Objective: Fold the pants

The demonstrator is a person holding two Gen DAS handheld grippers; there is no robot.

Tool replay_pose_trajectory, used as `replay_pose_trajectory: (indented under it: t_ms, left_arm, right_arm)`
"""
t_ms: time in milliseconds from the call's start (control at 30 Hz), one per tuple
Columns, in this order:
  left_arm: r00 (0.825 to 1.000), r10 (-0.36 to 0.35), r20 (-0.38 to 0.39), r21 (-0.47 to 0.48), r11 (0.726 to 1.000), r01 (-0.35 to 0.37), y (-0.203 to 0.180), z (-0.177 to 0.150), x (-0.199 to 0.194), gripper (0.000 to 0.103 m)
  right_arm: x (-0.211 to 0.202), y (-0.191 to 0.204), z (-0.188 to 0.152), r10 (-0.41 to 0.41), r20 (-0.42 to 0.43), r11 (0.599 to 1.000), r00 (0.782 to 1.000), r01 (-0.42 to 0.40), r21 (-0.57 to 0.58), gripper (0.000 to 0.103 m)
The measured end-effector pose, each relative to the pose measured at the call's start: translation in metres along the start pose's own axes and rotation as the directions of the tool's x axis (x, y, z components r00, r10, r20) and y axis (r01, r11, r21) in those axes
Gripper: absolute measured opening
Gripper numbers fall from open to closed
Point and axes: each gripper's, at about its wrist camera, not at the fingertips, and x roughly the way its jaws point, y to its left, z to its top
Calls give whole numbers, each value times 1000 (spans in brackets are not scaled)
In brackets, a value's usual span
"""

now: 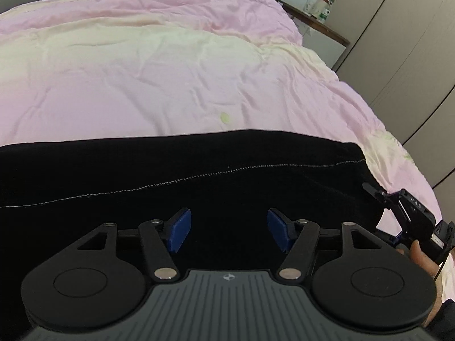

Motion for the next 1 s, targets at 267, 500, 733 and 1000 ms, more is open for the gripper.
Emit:
replay_pose_trajectory:
  t_ms: [267,500,733,1000]
  left_arm:
    - [997,24,-67,-129,991,-33,22,-13,36,66]
    - [996,-63,-66,-298,954,40,45,-10,30,67]
    - [996,-84,29,-474,876,88,99,-22,-21,56]
    - [992,-25,121,-574,814,91,167,-50,-90,59]
  right_arm:
    - [22,8,-4,-44,36,995,998,47,-90,19]
    - [7,57,-23,-47,135,944,990,88,-317,18]
    - [1,181,-91,62,145,643,987,72,-762,18]
    - [15,236,-251,14,-42,56,999,-43,-997,18]
